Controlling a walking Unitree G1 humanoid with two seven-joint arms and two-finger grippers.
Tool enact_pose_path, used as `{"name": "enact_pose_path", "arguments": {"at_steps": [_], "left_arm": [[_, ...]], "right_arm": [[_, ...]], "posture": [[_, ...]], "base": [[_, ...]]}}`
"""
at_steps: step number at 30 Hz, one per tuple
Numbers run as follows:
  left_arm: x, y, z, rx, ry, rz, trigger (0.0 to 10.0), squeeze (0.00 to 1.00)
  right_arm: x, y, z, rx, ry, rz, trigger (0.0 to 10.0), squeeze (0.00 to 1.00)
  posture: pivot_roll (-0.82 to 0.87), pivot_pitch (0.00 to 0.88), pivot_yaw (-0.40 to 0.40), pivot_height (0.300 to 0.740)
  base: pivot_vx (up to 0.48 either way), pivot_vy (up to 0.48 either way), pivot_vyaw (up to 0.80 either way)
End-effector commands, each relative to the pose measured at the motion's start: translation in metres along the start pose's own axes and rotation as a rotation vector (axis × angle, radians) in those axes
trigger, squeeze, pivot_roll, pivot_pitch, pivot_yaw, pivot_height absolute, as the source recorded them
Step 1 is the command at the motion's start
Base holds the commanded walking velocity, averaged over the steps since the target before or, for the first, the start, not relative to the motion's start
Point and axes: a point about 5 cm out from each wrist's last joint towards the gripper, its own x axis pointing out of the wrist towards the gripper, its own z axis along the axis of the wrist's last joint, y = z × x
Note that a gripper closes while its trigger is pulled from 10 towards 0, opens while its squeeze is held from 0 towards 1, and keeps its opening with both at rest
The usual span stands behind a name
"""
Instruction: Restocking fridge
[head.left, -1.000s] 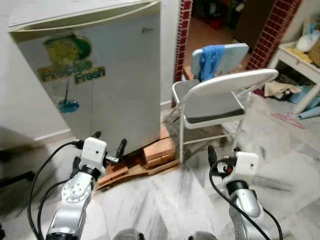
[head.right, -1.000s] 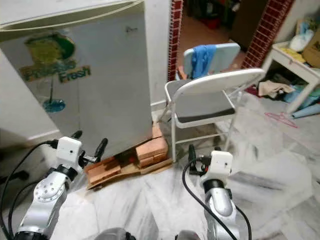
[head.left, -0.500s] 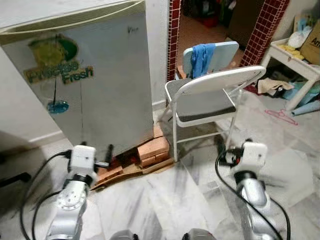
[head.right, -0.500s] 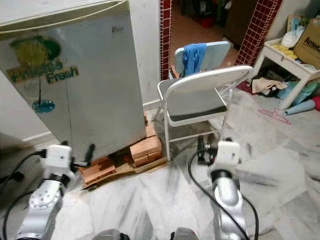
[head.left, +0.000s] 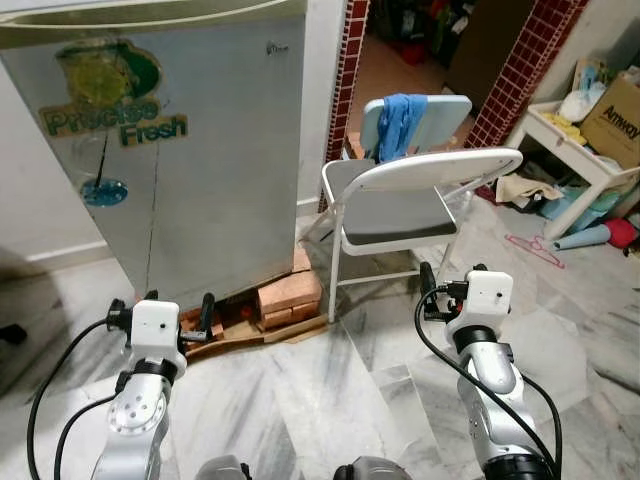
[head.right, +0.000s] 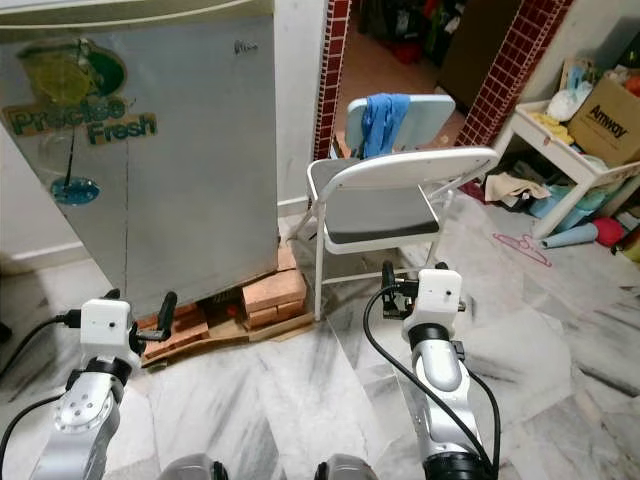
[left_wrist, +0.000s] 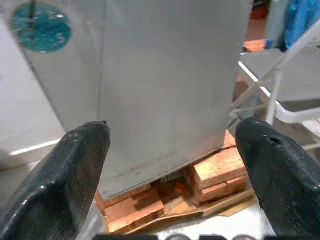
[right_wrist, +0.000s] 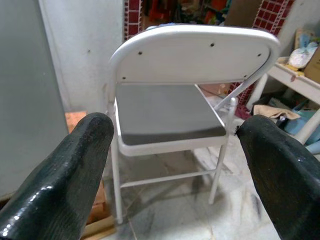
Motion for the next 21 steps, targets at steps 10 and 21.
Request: {"name": "enact_pose_path", "arguments": {"at_steps": [10, 21], "left_arm": [[0.003, -0.001, 0.012, 0.029, -0.044, -0.062, 10.0, 0.0], [-0.01, 0.01, 0.002, 0.0, 0.011, -0.018, 10.0, 0.0]], "right_arm": [[-0.011, -0.014, 0.004, 0.065, -0.032, -0.078, 10.0, 0.0], [-0.048, -0.031, -0.004, 0.037, 0.015, -0.076, 10.0, 0.0]], "posture": [[-0.01, 0.0, -0.045, 0.74], [-0.03, 0.027, -0.027, 0.74]], "base": [[0.0, 0.0, 0.0], [0.0, 0.0, 0.0]]}}
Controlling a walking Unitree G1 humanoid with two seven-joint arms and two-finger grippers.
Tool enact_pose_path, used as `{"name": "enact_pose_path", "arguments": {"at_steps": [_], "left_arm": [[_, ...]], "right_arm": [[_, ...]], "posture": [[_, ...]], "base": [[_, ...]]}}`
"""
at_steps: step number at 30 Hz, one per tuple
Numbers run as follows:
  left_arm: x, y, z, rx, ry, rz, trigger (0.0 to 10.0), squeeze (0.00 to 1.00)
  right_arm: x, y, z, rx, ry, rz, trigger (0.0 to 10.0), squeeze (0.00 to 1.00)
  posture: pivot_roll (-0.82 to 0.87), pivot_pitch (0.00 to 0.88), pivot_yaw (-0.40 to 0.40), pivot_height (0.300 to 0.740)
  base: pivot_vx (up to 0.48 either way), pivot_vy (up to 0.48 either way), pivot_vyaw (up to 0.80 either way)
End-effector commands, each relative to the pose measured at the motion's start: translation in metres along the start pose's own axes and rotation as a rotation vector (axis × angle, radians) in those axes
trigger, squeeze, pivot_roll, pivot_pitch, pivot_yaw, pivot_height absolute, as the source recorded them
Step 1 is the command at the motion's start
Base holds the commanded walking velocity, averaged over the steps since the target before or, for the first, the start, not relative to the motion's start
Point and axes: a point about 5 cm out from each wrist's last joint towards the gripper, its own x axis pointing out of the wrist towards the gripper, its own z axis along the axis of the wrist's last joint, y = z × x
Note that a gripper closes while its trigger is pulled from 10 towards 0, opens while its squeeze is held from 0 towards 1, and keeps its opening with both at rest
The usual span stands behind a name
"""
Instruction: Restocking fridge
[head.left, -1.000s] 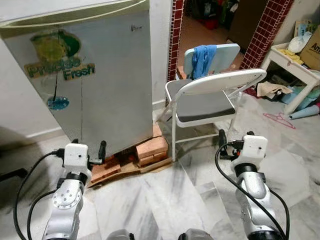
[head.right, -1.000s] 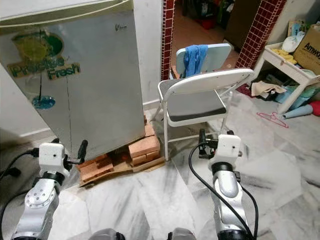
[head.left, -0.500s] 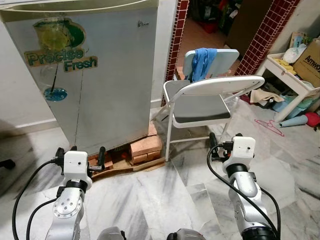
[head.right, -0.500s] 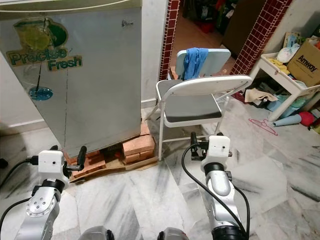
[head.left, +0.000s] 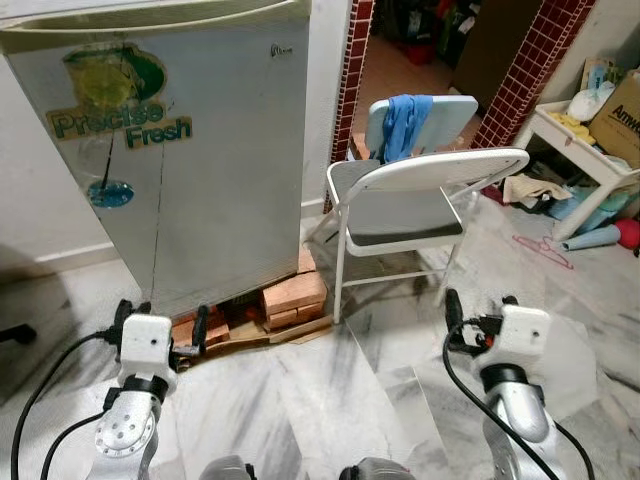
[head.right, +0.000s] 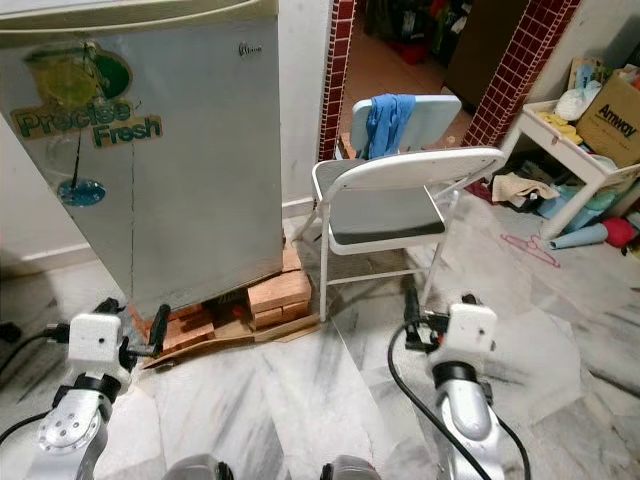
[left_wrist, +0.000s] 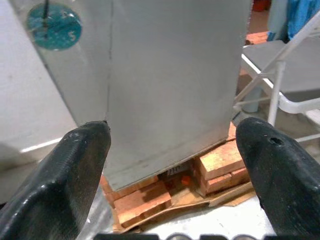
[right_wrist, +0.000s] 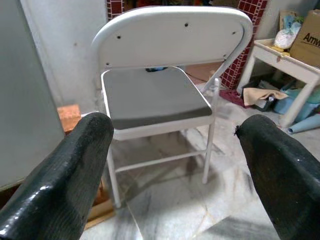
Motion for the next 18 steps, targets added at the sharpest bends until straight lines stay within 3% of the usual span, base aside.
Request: {"name": "enact_pose_path", "arguments": {"at_steps": [1, 5, 18], "left_arm": [[0.006, 0.001, 0.004, -0.009, -0.009, -0.005, 10.0, 0.0], [0.009, -0.002, 0.007, -0.006, -0.014, -0.029, 10.0, 0.0], [0.008, -0.005, 0.006, -0.017, 0.0, -0.042, 10.0, 0.0]], "right_arm": [[0.0, -0.003, 0.004, 0.012, -0.009, -0.015, 10.0, 0.0], [0.004, 0.002, 0.005, 0.005, -0.013, -0.013, 10.0, 0.0], [0.014, 0.011, 0.012, -0.015, -0.019, 0.058, 10.0, 0.0]], "posture": [[-0.03, 0.029, -0.023, 0.74], [-0.03, 0.029, -0.013, 0.74], [-0.01, 0.042, -0.034, 0.74]], "base": [[0.0, 0.0, 0.0], [0.0, 0.36, 0.0], [0.0, 0.48, -0.75]]}}
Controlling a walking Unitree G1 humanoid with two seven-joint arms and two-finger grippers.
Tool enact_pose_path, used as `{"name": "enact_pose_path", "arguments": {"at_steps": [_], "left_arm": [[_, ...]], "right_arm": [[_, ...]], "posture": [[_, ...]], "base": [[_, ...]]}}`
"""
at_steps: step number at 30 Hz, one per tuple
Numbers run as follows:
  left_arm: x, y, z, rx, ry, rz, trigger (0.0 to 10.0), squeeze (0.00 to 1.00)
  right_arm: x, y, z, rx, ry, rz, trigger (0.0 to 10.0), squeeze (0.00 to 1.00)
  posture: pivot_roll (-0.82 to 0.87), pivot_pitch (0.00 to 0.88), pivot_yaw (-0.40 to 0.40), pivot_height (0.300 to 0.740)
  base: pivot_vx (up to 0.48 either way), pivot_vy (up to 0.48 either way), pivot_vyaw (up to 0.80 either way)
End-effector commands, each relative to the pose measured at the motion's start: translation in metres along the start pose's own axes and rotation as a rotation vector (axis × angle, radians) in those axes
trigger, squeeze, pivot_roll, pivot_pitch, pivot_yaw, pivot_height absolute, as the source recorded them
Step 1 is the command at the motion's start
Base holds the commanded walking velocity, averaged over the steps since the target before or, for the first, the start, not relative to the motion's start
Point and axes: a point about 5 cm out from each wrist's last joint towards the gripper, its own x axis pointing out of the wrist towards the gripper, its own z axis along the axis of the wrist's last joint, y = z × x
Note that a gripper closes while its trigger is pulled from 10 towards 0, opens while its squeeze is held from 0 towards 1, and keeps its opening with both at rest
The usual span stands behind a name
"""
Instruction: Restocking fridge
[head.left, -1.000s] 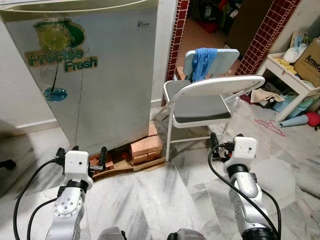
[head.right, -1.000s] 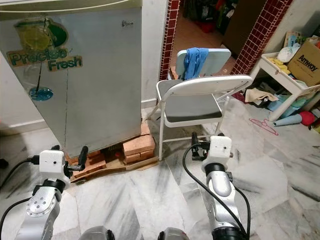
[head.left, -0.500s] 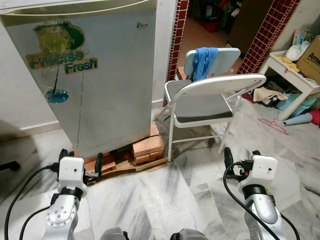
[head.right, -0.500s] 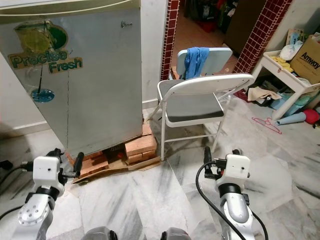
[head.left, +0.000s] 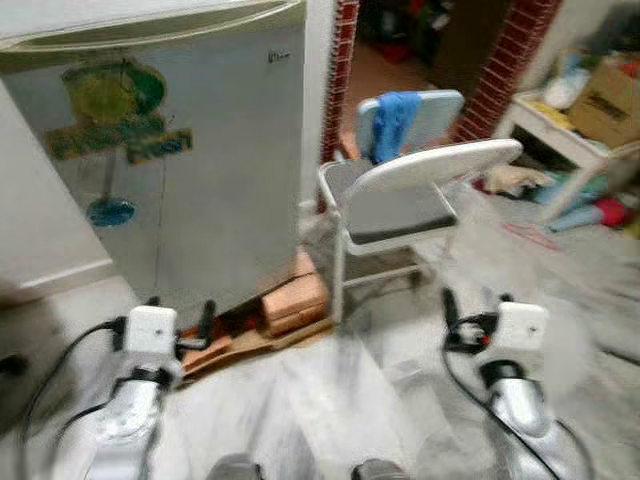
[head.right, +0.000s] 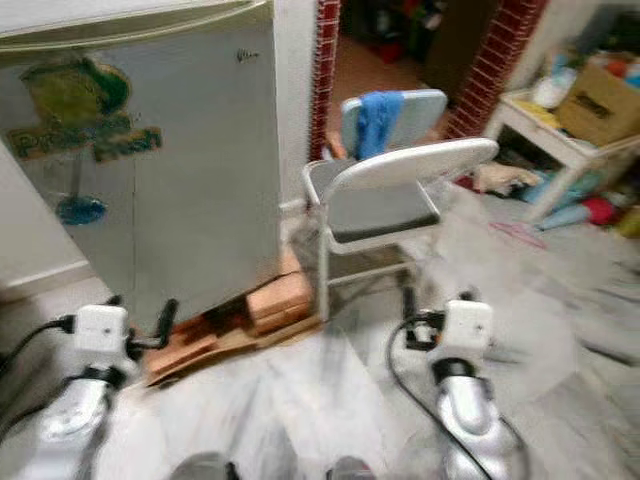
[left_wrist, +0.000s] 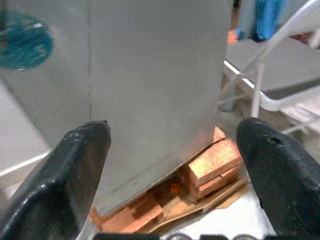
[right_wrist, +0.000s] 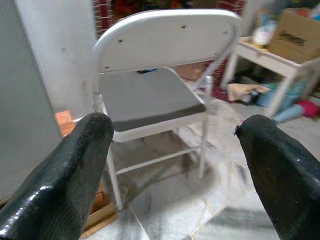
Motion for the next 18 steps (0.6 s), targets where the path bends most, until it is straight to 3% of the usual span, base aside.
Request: {"name": "enact_pose_path", "arguments": {"at_steps": [1, 18], "left_arm": [[0.0012, -0.0066, 0.0024, -0.008, -0.01, -0.022, 10.0, 0.0], [0.003, -0.0065, 0.0045, -0.002, -0.015, -0.03, 10.0, 0.0]], "right_arm": [[0.0007, -0.007, 0.0016, -0.017, 0.001, -0.012, 10.0, 0.0], [0.0088, -0.0039, 0.0024, -0.018, 0.005, 0.005, 10.0, 0.0]], "posture": [[-0.01, 0.042, -0.035, 0.74], [-0.01, 0.043, -0.036, 0.74]], "base": [[0.0, 0.48, -0.61], [0.0, 0.48, -0.03]]}}
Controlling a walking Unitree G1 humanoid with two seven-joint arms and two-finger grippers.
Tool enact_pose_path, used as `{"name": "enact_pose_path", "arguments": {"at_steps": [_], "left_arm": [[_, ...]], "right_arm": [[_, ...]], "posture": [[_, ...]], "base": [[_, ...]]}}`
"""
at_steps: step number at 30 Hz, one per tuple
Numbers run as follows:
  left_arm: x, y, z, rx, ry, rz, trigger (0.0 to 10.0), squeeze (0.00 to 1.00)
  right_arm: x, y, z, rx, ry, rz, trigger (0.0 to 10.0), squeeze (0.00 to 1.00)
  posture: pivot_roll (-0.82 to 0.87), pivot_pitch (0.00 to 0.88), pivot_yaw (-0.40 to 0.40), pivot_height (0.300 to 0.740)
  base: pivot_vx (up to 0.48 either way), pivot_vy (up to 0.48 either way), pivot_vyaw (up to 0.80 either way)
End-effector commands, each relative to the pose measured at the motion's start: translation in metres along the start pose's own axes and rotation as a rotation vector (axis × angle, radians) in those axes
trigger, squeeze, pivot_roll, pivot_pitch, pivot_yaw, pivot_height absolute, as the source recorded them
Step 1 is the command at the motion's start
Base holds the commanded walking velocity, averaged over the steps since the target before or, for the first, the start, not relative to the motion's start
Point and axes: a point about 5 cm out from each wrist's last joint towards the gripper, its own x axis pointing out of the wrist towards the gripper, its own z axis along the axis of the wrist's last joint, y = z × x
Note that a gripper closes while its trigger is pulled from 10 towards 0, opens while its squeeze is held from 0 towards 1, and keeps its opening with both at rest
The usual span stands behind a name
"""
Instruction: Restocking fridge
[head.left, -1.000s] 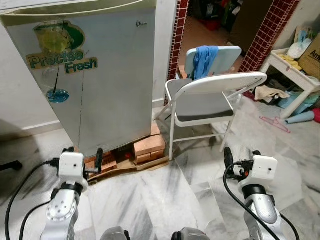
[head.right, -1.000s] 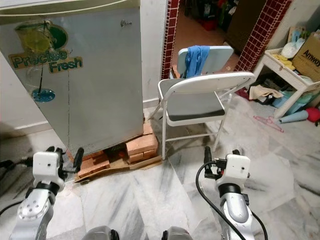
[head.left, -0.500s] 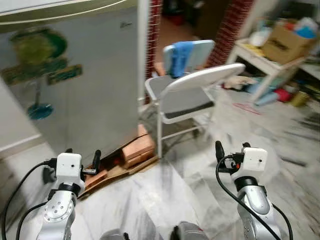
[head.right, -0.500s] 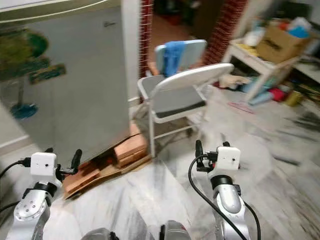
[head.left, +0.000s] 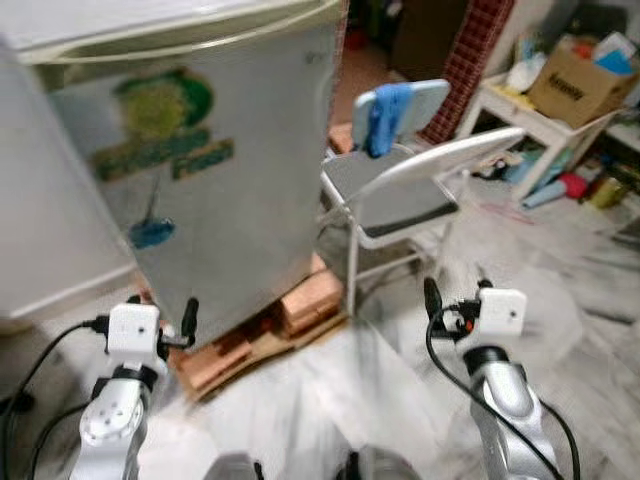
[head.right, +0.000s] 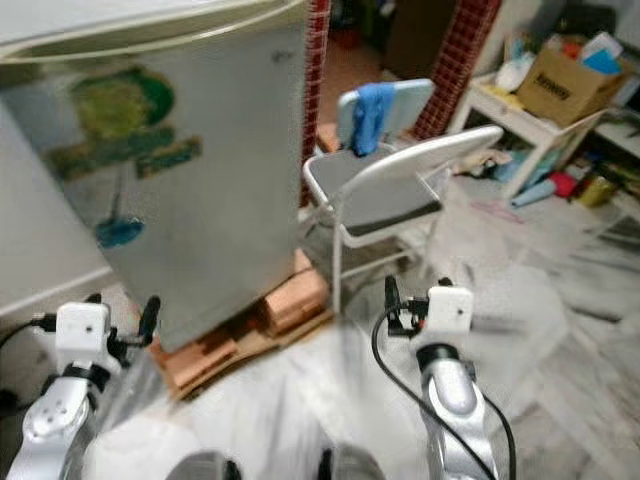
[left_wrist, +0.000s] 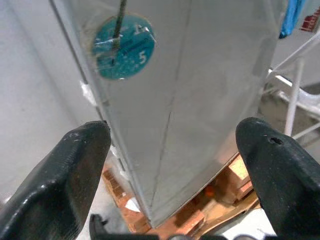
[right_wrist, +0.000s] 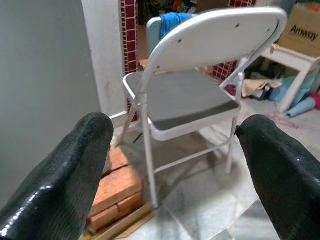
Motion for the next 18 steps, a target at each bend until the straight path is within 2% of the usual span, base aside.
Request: {"name": "enact_pose_path", "arguments": {"at_steps": [1, 8, 18], "left_arm": [[0.0015, -0.0059, 0.0008, 0.001, 0.001, -0.03, 10.0, 0.0], [0.0026, -0.0044, 0.0021, 0.004, -0.002, -0.026, 10.0, 0.0], [0.0006, -0.0035, 0.0005, 0.01, 0.006, -0.024, 10.0, 0.0]], "right_arm": [[-0.0017, -0.0069, -0.0032, -0.009, 0.022, -0.021, 10.0, 0.0], [0.0002, -0.0049, -0.0026, -0.005, 0.02, -0.01, 10.0, 0.0], [0.0004, -0.006, -0.0029, -0.006, 0.025, -0.007, 10.0, 0.0]], "posture": [[-0.01, 0.044, -0.037, 0.74], [-0.01, 0.049, -0.036, 0.74], [-0.01, 0.056, -0.039, 0.74]], "base": [[0.0, 0.48, -0.54], [0.0, 0.48, -0.54], [0.0, 0.48, 0.0]]}}
